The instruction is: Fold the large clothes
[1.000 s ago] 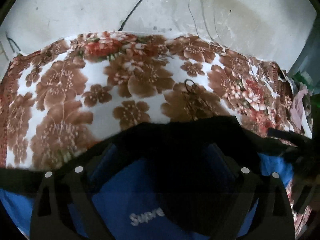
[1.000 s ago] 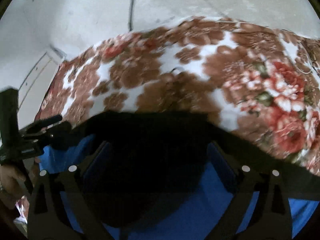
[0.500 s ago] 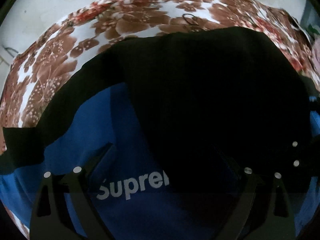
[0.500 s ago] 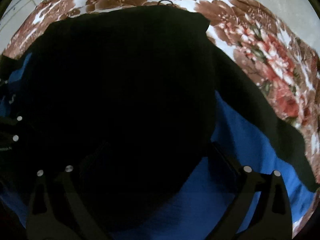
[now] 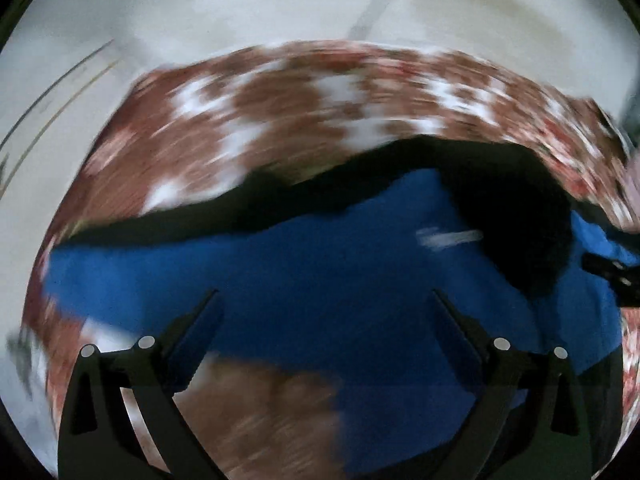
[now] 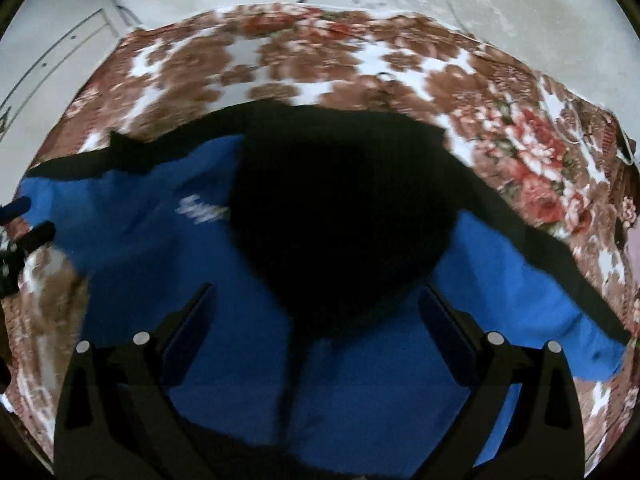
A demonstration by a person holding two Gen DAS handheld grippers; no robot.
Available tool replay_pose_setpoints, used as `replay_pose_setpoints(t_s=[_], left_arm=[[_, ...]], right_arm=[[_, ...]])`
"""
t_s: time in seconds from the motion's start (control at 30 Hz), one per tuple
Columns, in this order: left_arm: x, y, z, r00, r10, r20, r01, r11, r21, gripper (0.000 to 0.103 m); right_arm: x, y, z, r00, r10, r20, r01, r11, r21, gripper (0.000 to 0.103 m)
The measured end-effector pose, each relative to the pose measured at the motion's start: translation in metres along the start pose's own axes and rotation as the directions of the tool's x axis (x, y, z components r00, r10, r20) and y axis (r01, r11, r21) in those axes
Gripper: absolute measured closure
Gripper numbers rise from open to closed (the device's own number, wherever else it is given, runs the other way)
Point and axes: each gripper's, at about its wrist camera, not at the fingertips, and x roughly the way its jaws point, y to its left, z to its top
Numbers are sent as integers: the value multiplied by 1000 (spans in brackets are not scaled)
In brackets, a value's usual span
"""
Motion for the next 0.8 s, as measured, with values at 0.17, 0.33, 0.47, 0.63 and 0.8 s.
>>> replay_pose_setpoints(t_s=[0.17, 0.33, 0.47, 0.63, 0.8], left_arm=[[-10, 149, -49, 993, 105, -56, -116, 961, -252, 6], [5, 247, -61, 974, 217, -62, -226, 914, -336, 6], [37, 311, -59, 966, 246, -78, -255, 867, -428, 6], [81, 381, -57, 986, 136, -95, -164, 731, -662, 6], [96, 392, -46, 982, 165, -97, -187, 726, -662, 7]], right_arm=[[14, 62, -18, 999, 21, -37, -21, 1000, -18, 5], [39, 108, -23, 995, 25, -93, -28, 999, -29, 5], [50, 135, -29, 994, 16, -112, -22, 998, -57, 5], [71, 150, -27, 990, -63, -130, 48, 992, -113, 5], [90, 150, -28, 983, -98, -153, 90, 994, -58, 5]])
